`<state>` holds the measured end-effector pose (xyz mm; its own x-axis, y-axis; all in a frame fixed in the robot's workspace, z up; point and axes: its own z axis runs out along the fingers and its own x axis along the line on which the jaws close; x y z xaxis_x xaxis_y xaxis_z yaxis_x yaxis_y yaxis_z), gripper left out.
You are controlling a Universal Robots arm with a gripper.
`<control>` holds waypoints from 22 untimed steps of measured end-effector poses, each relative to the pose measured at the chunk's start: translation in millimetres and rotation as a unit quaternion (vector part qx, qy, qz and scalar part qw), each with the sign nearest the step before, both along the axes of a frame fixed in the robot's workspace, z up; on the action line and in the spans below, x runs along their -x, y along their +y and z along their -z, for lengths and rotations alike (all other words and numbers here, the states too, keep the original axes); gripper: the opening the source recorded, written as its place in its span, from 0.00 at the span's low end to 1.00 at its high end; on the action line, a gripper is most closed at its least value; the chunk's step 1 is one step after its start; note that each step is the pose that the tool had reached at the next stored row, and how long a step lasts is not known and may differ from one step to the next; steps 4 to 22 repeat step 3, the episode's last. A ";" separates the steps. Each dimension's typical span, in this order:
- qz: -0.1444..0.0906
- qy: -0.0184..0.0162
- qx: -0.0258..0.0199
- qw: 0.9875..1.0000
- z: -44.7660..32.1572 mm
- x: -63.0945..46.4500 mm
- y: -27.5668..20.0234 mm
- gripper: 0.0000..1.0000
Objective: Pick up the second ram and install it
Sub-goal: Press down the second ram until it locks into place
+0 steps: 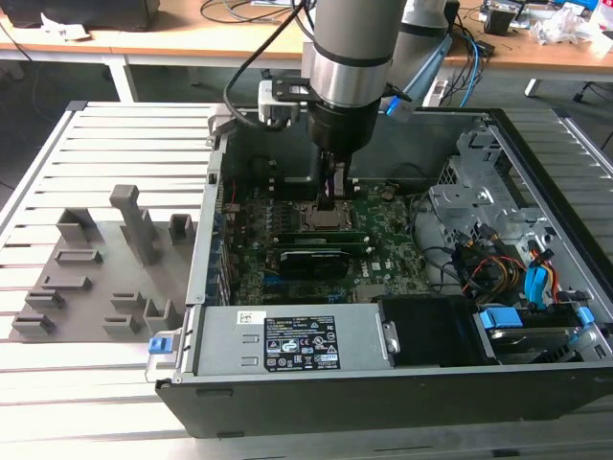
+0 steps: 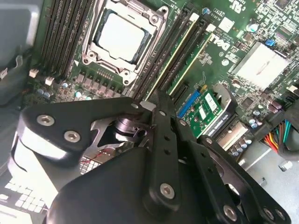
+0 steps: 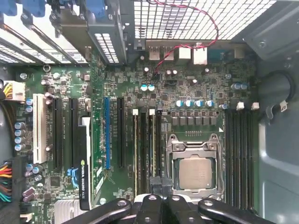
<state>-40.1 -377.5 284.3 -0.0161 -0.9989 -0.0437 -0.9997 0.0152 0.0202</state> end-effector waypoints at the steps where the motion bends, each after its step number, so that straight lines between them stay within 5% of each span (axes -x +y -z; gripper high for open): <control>1: 0.000 0.000 0.000 1.000 0.0 0.0 0.0 0.11; 22: 0.000 0.000 0.000 1.000 0.0 0.0 0.0 0.11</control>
